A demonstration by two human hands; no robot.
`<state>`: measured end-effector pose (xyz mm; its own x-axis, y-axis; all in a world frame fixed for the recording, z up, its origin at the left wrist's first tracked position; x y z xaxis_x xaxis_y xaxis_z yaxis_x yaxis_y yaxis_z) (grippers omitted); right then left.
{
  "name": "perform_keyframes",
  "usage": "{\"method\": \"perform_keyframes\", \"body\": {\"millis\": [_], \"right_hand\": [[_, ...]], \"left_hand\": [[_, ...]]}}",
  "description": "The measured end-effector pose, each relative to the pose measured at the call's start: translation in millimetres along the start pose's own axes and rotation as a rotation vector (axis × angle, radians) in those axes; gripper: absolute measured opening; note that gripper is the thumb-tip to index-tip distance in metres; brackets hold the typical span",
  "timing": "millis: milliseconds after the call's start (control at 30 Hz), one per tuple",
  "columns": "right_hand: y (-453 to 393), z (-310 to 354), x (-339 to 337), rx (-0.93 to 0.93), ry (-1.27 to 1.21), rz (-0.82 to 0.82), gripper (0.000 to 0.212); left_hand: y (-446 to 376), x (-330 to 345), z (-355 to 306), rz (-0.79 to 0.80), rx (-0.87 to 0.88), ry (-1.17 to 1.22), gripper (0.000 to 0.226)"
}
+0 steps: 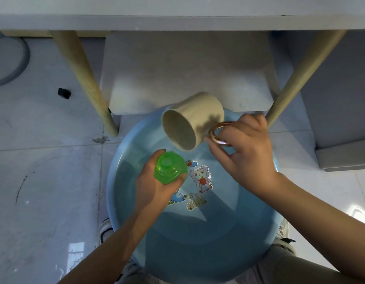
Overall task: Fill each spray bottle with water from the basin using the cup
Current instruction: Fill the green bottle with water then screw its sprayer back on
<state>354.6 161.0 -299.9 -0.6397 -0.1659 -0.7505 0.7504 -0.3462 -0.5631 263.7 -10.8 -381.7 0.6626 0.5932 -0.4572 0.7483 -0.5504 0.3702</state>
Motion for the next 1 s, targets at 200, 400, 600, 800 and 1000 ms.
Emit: {"method": "perform_keyframes", "body": {"millis": [200, 400, 600, 800, 1000], "right_hand": [[28, -26, 26, 0.155, 0.253, 0.278, 0.01], [54, -36, 43, 0.111, 0.381, 0.561, 0.023], [54, -29, 36, -0.083, 0.331, 0.358, 0.029], [49, -16, 31, -0.25, 0.323, 0.225, 0.033], [45, -16, 32, -0.112, 0.189, 0.279, 0.022]], "left_hand": [[2, -2, 3, -0.025, 0.026, 0.019, 0.067], [1, -2, 5, -0.034, 0.015, 0.03, 0.069], [0, -2, 5, -0.034, 0.025, 0.041, 0.069], [0, -7, 2, -0.073, 0.028, 0.043, 0.069], [2, -20, -11, -0.093, 0.077, 0.072, 0.065]]}}
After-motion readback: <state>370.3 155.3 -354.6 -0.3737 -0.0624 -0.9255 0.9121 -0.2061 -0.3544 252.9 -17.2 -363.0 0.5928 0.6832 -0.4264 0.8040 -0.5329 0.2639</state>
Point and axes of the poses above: each hand's wrist, its own y-axis away from the middle knuckle, its own x-axis out of the palm, z = x × y, the point moved 2 cm from there along -y, towards the middle knuckle, and after that the axes turned 4 degrees about z, right-handed, at the moved point
